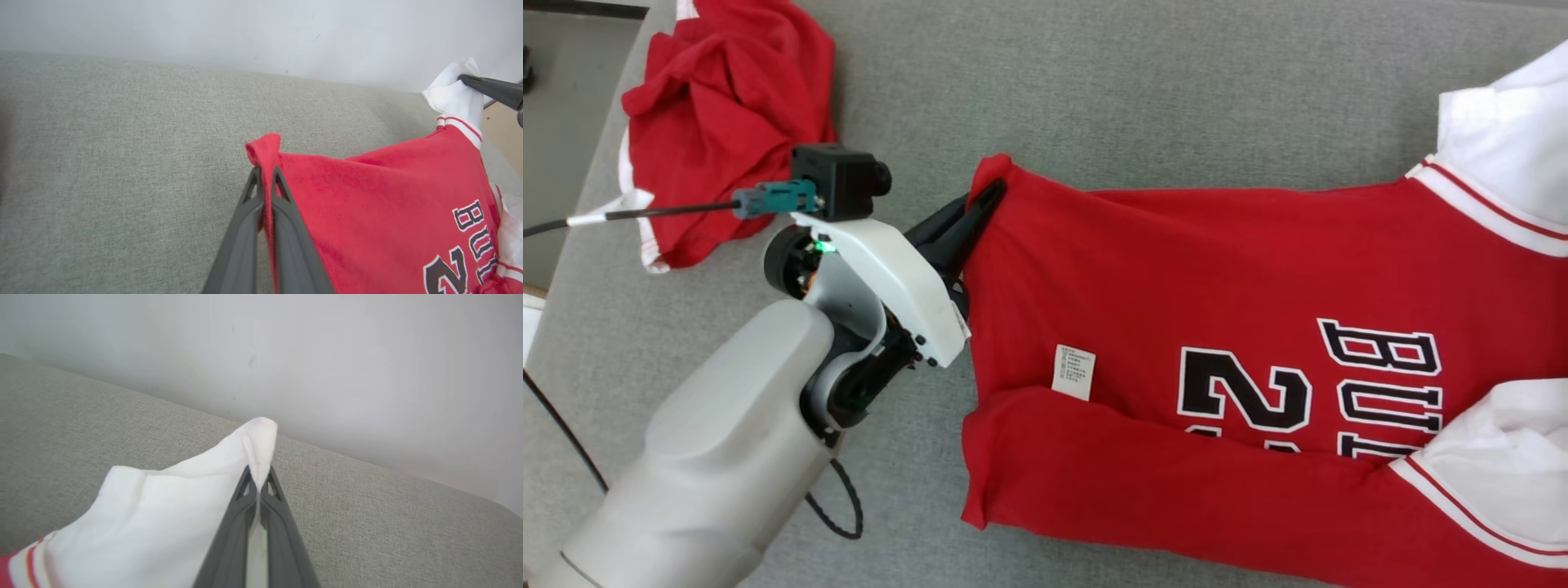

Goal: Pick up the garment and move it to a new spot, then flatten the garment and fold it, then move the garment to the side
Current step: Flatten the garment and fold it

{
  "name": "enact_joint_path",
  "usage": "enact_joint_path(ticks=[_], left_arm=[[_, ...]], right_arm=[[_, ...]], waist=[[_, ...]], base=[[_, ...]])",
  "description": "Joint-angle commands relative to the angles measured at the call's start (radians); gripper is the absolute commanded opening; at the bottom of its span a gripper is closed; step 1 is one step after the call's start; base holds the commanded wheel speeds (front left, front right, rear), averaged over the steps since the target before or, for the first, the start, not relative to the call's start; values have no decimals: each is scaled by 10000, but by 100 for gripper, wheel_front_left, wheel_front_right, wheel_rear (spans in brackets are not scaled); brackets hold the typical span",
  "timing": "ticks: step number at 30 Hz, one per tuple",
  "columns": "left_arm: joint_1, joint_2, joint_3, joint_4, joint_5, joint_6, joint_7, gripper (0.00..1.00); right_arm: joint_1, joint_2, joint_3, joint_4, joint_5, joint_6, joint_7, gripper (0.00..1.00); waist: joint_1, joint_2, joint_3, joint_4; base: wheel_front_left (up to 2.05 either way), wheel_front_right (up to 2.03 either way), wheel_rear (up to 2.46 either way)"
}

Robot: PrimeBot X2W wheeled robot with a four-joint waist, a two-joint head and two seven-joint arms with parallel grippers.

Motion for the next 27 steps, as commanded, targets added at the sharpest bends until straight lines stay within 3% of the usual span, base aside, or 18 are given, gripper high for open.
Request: enact_joint_path(ticks=[1,8,15,27], left_arm=[[-25,-5,31,54,23,-11,-73,0],[813,201,-84,-156,3,-98,-517,0],[2107,704,-132,-1151,-93,148,-926,0],[4249,1309,-218,-3001,-379,1039,-1333,0]], right_arm=[[9,13,-44,-10,121,-23,-101,0],[1661,224,-272,-1043,911,-23,-1012,0],[4163,368,-898,-2601,1633,-23,-1382,0],[7109,1354,-1696,-4024,2054,-23,-1658,0]], waist=[[-1,0,-49,-51],[-1,0,-490,-414],[-1,0,-1153,-732],[-1,0,-1923,-1068]], base=[[0,0,0],[0,0,0],[0,0,0],[0,0,0]])
